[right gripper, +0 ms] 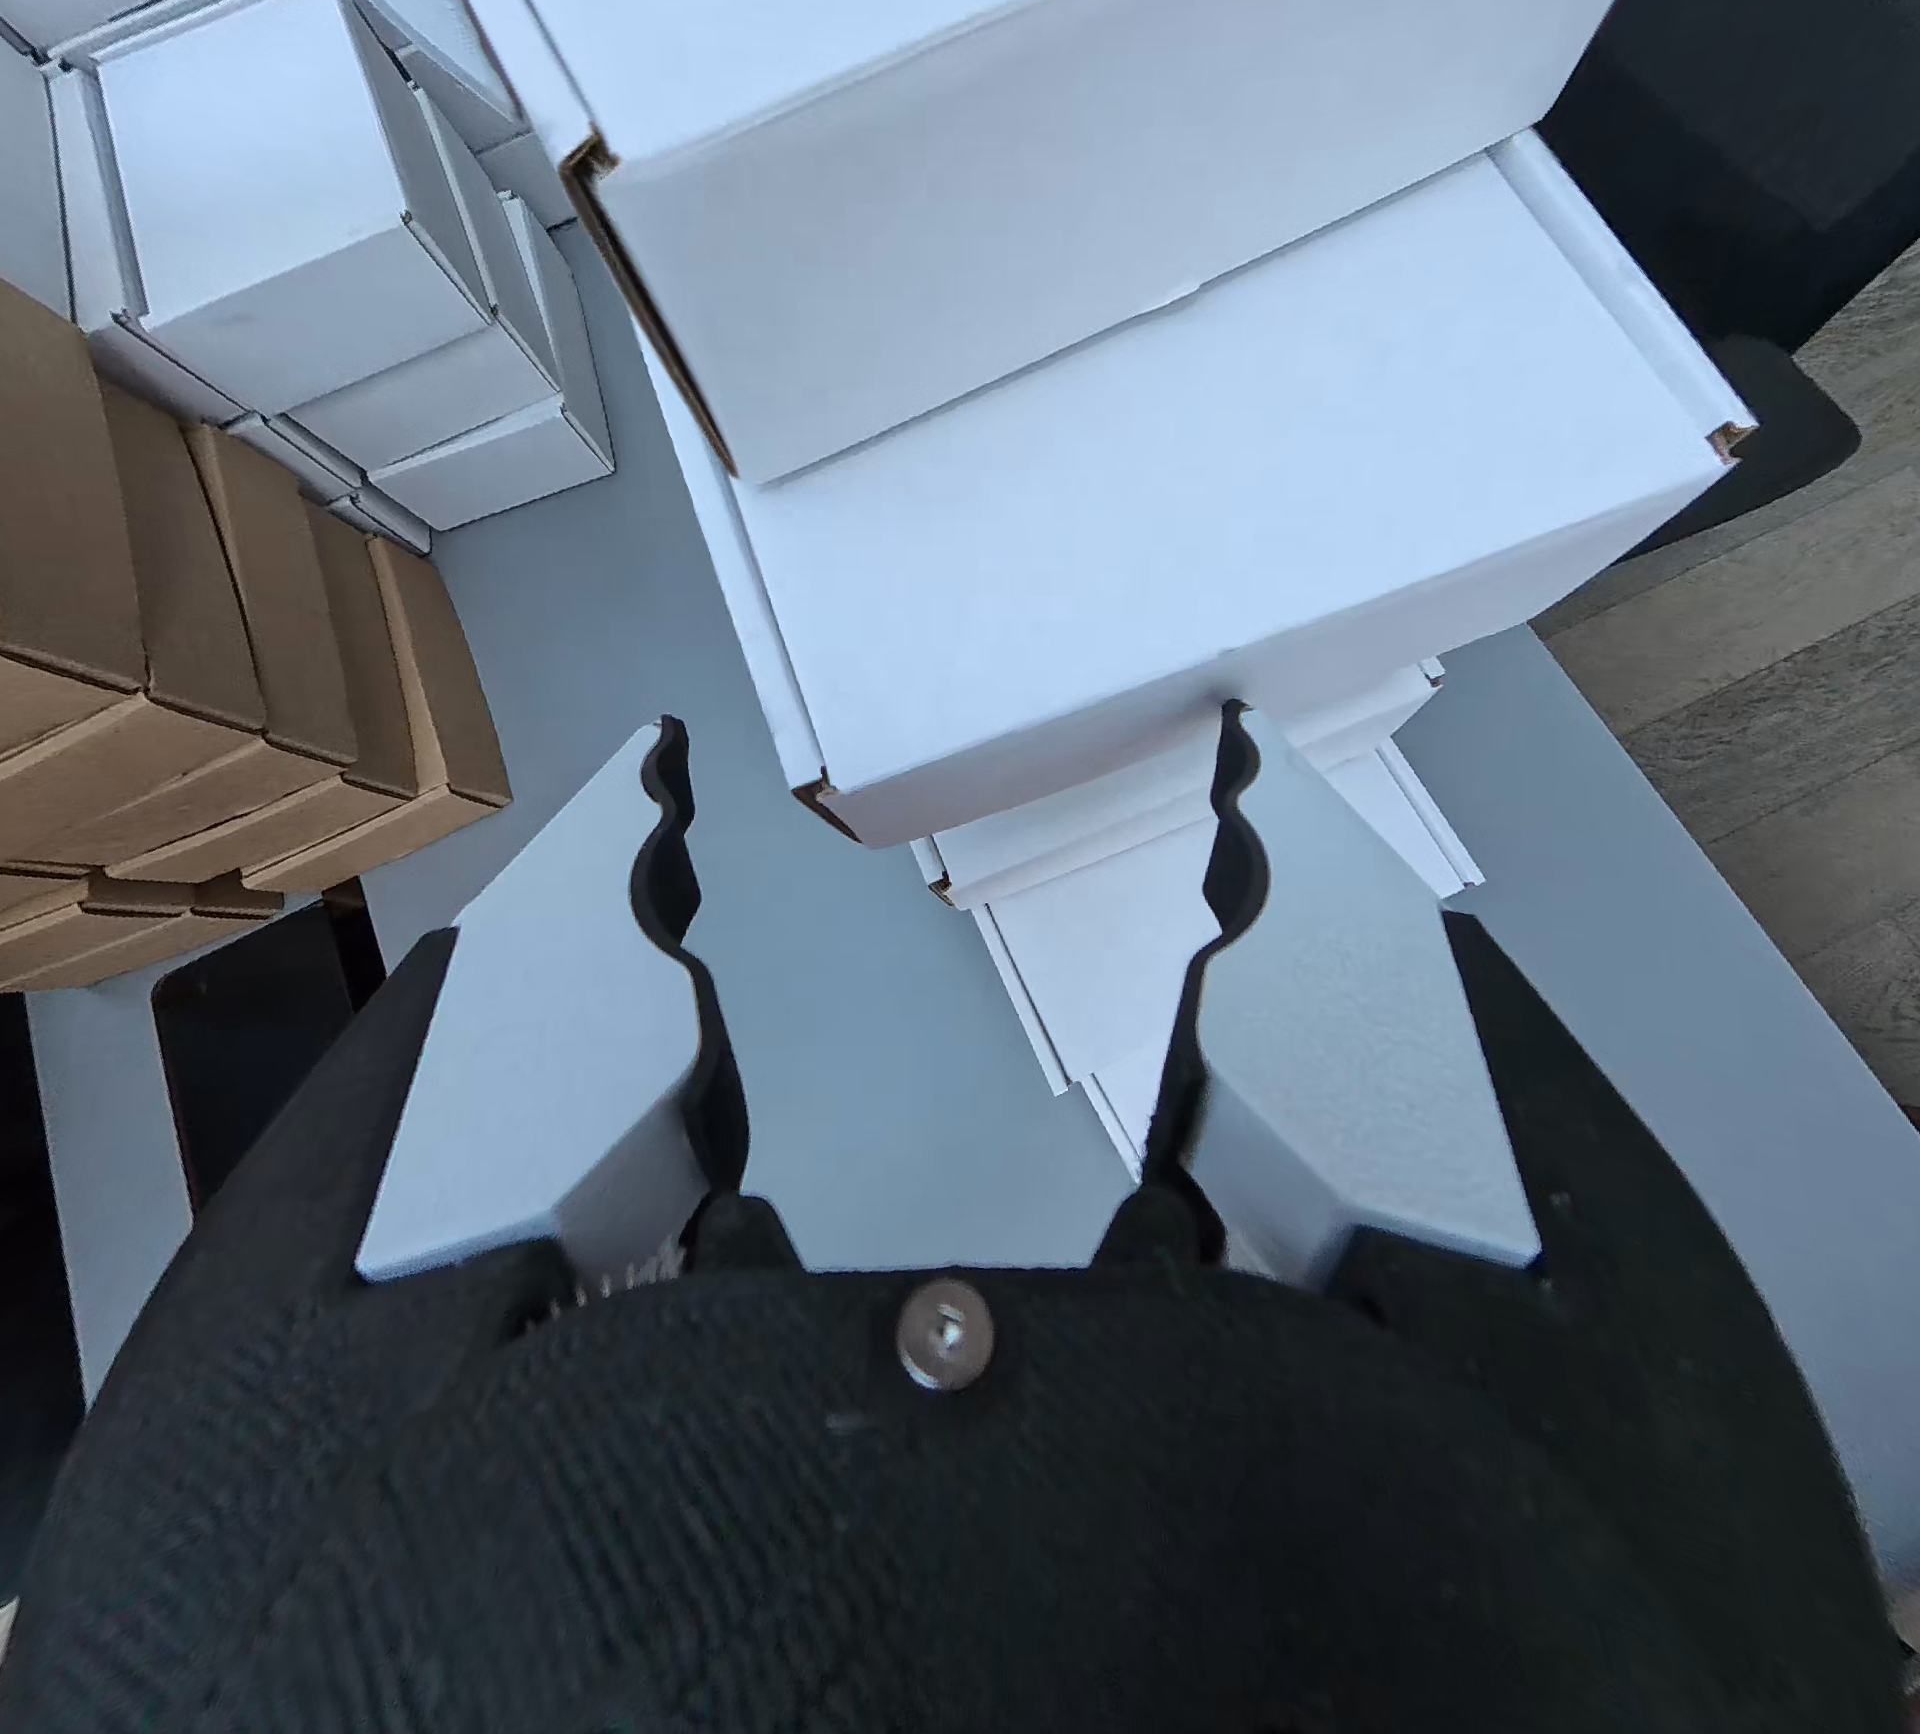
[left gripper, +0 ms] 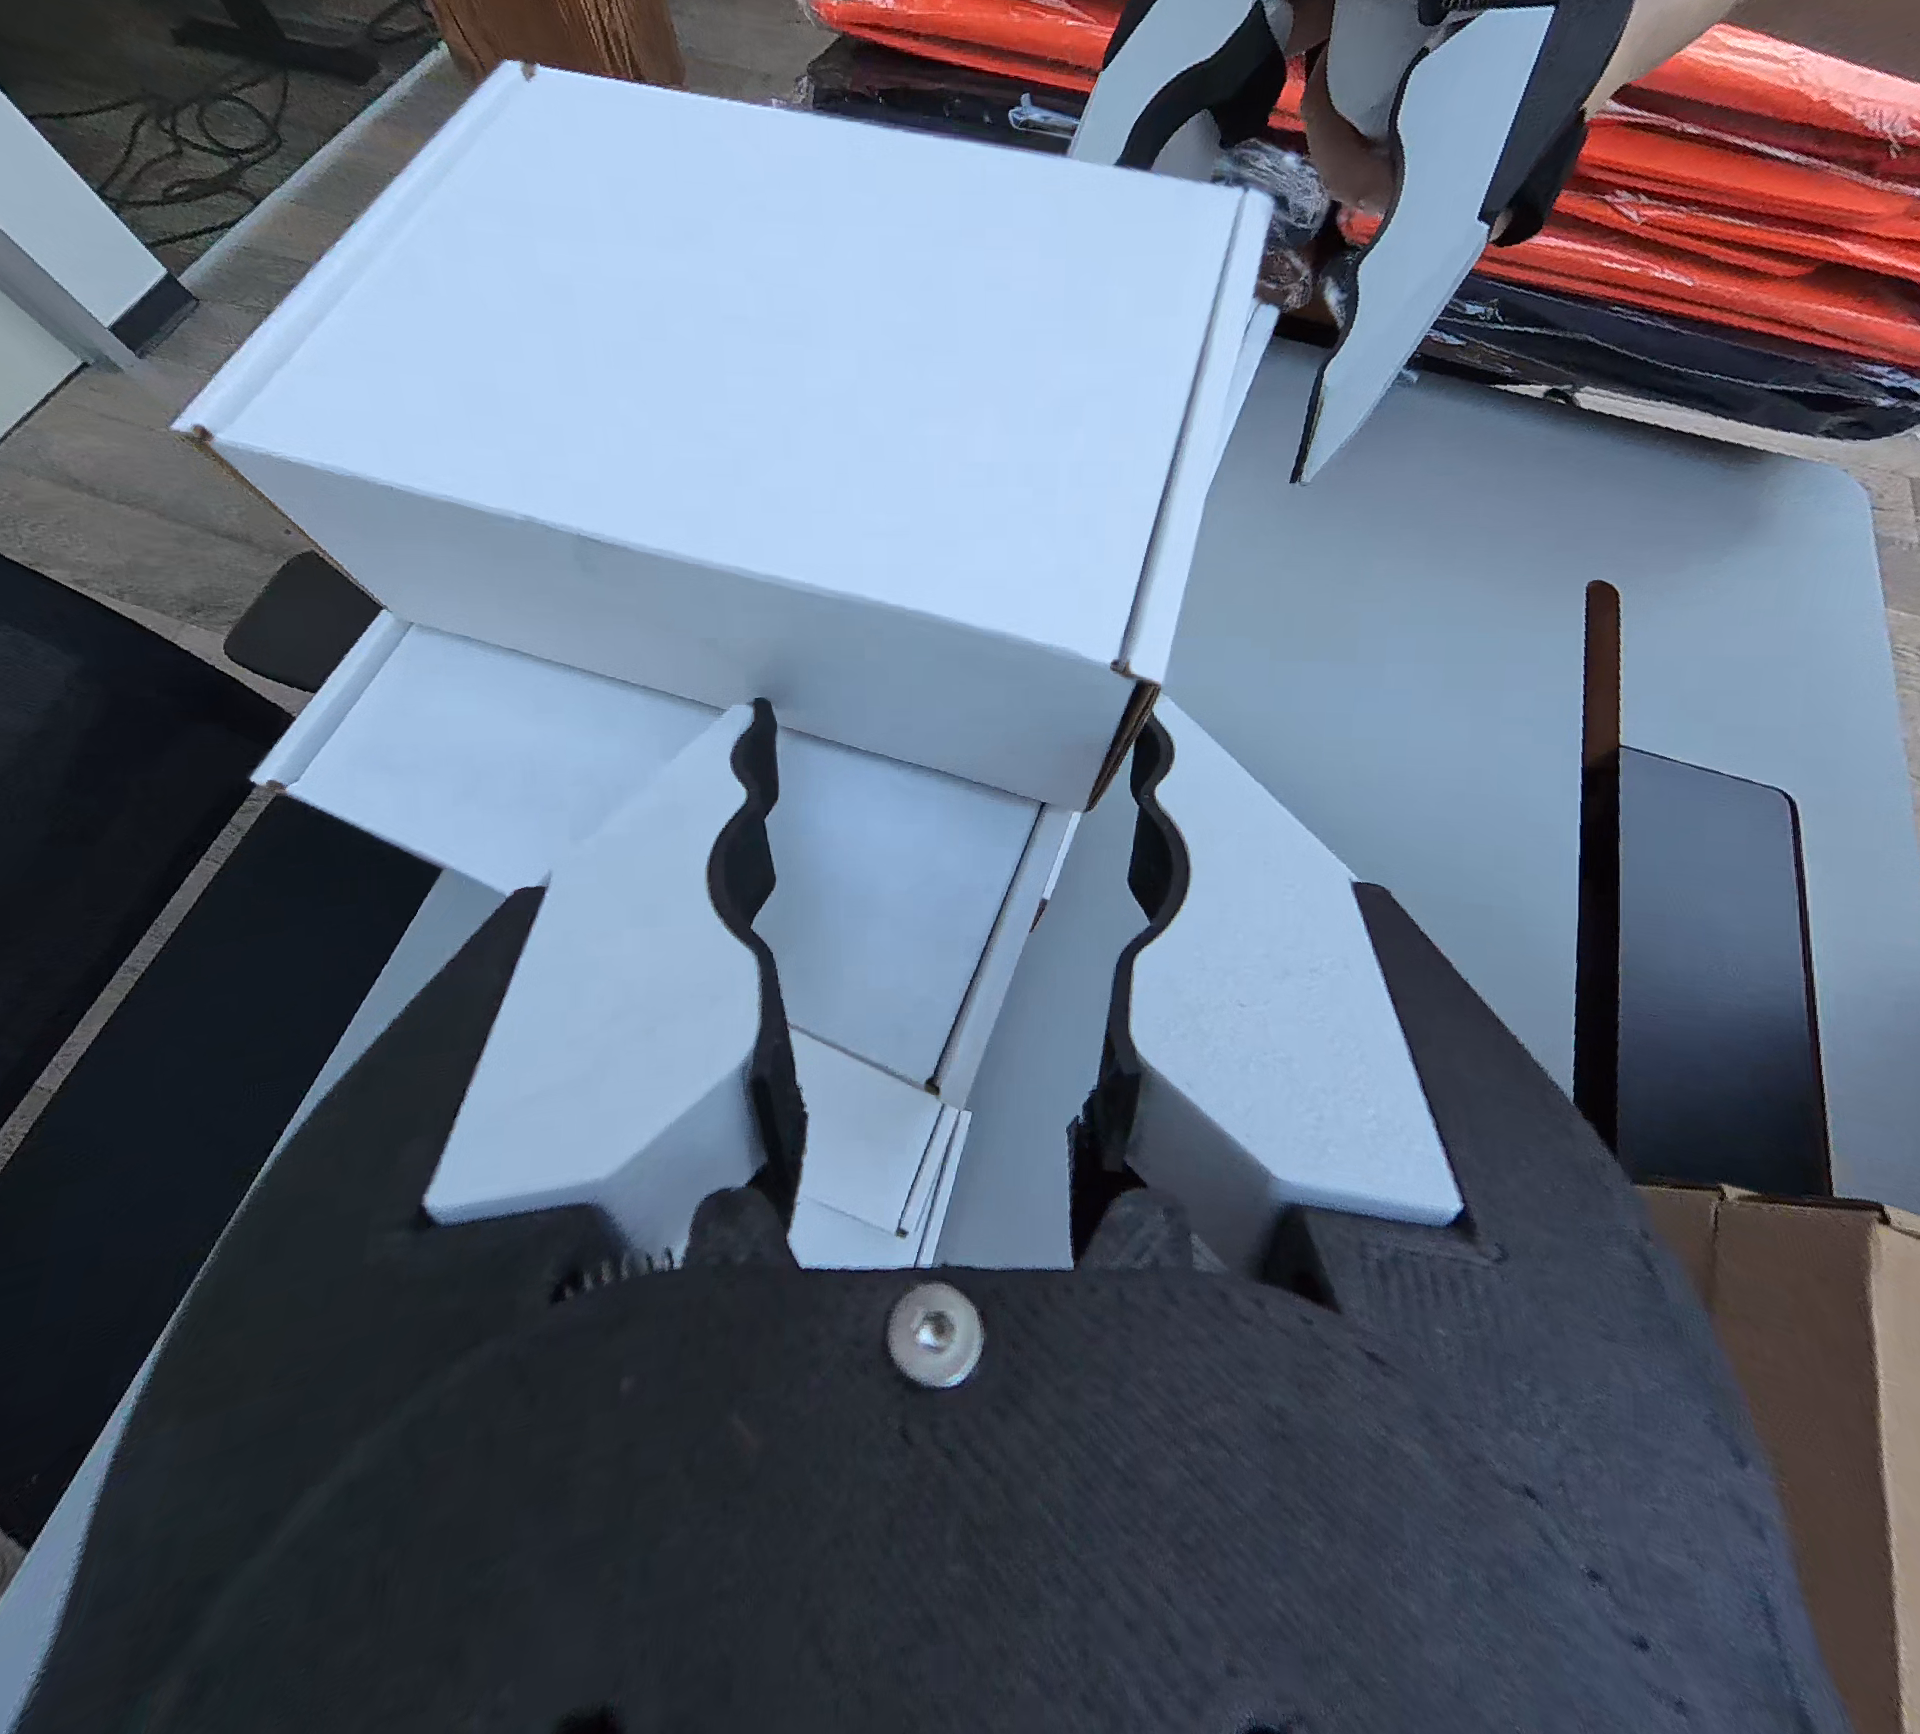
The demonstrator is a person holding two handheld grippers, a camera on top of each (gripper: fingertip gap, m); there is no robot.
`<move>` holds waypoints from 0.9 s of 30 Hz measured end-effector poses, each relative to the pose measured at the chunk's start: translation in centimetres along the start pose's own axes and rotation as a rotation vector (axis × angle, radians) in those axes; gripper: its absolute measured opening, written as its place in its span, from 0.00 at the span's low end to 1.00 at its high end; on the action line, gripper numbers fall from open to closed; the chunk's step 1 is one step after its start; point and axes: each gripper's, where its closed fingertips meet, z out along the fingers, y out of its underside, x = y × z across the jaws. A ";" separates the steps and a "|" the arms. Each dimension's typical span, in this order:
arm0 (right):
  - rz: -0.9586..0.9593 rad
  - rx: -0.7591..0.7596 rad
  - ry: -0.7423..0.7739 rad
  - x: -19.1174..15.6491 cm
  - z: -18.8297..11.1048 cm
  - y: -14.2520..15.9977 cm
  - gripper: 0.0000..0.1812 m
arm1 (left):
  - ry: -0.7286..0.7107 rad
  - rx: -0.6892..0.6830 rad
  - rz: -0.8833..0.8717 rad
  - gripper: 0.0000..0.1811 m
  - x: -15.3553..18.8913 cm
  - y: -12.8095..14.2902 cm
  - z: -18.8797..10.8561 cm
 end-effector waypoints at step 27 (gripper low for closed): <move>0.511 0.315 -0.071 0.1 -1.9 -10.9 0.42 | 0.079 0.234 -0.530 0.37 -5.7 -5.5 -0.9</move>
